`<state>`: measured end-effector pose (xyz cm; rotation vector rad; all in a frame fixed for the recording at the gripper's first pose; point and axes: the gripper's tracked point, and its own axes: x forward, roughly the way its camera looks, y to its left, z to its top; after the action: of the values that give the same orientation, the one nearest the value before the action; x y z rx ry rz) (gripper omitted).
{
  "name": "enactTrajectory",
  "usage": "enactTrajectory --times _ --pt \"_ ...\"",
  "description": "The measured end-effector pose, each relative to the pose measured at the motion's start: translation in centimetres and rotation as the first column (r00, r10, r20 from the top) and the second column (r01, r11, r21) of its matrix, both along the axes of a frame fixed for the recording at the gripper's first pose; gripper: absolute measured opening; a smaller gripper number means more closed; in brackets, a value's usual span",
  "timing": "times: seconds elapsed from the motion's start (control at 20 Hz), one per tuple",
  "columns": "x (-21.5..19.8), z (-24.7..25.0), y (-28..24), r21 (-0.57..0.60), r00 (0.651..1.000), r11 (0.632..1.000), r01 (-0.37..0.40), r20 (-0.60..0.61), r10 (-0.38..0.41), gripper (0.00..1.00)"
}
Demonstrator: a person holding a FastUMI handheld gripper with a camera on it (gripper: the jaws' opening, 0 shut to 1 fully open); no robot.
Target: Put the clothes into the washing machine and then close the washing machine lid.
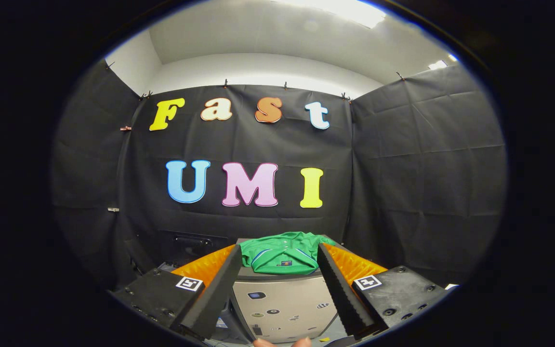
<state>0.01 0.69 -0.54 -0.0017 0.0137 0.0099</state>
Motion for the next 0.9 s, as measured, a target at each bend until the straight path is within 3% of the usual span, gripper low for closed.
enactTrajectory --times 0.45,0.9 --pt "1.3 -0.9 0.4 0.005 1.0 1.0 -0.017 -0.015 0.017 0.98" --pt "8.1 -2.0 -0.2 0.013 0.994 0.995 -0.095 -0.043 0.096 0.98"
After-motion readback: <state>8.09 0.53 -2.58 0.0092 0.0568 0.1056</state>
